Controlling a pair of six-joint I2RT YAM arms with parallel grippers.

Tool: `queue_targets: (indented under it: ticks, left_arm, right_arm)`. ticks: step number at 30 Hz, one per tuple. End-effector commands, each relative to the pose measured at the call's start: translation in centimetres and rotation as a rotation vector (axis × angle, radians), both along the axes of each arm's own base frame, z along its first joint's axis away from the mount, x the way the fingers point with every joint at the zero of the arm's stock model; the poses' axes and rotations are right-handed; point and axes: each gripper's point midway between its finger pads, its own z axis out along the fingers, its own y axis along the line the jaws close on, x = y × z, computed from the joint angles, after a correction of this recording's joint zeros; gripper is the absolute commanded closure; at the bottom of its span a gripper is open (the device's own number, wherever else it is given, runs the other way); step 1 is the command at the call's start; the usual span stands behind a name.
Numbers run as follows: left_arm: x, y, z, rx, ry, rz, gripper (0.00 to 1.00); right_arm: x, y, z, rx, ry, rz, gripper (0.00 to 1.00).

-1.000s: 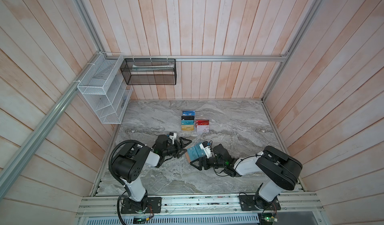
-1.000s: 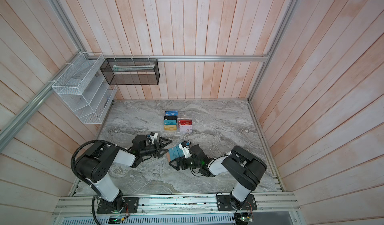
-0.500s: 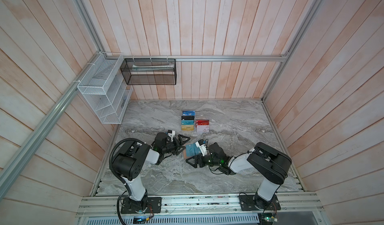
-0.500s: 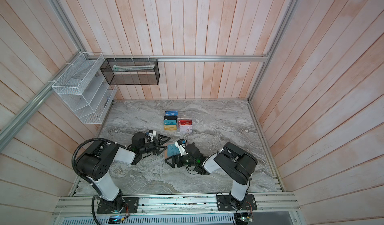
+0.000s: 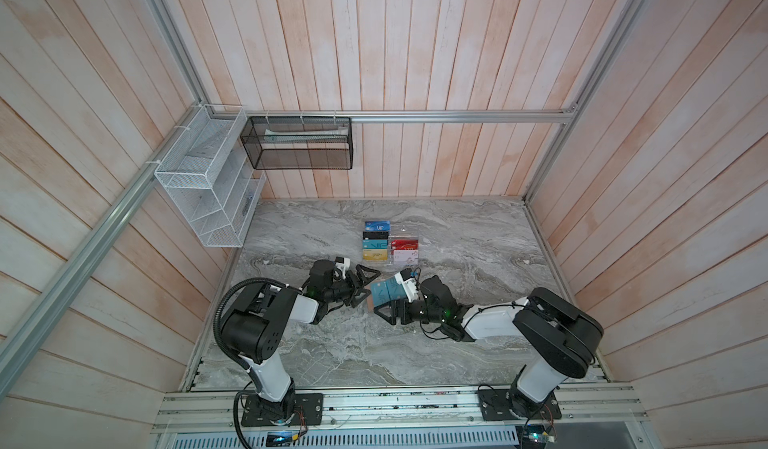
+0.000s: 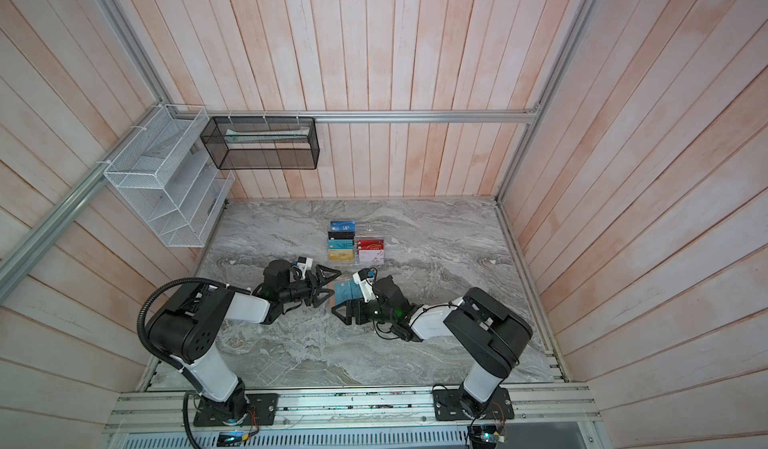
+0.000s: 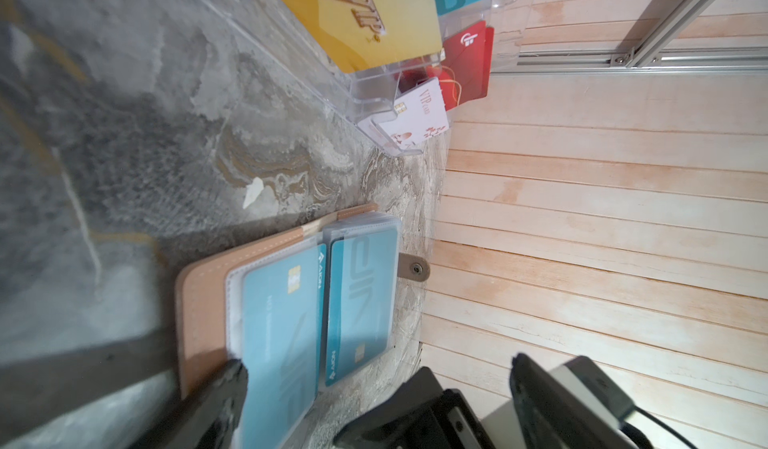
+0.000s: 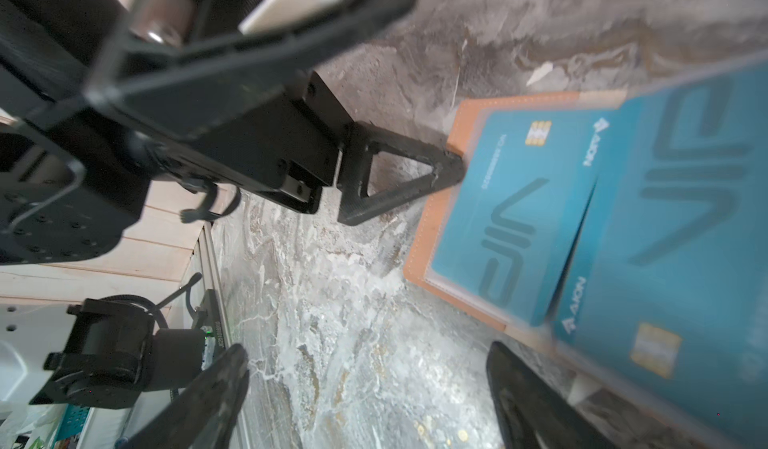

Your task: Take the credit cards out of the card holder

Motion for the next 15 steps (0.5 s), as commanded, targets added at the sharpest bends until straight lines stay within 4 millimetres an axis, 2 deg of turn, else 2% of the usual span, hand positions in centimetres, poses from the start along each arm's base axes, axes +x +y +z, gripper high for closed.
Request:
queue_targets:
  ticks: [1, 3, 8, 15]
  left_arm:
    - [0.4, -0.1, 1.0, -0.007, -0.033, -0.014, 0.00]
    - [0.4, -0.1, 0.6, -0.004, -0.028, -0.013, 0.00]
    - [0.4, 0.0, -0.4, -0.011, -0.007, -0.011, 0.00]
    - [-0.1, 0.3, -1.5, -0.007, 0.017, -0.007, 0.00]
  right_arm:
    - [0.8, -1.5, -0.7, -0.066, 0.044, -0.118, 0.10]
    - [1.4, -1.8, -1.0, -0.066, 0.076, -0.176, 0.10]
    - [2.6, -1.0, -2.5, -0.095, 0.112, -0.205, 0.13]
    - [3.9, -0.6, -2.8, -0.085, 0.109, -0.229, 0.17]
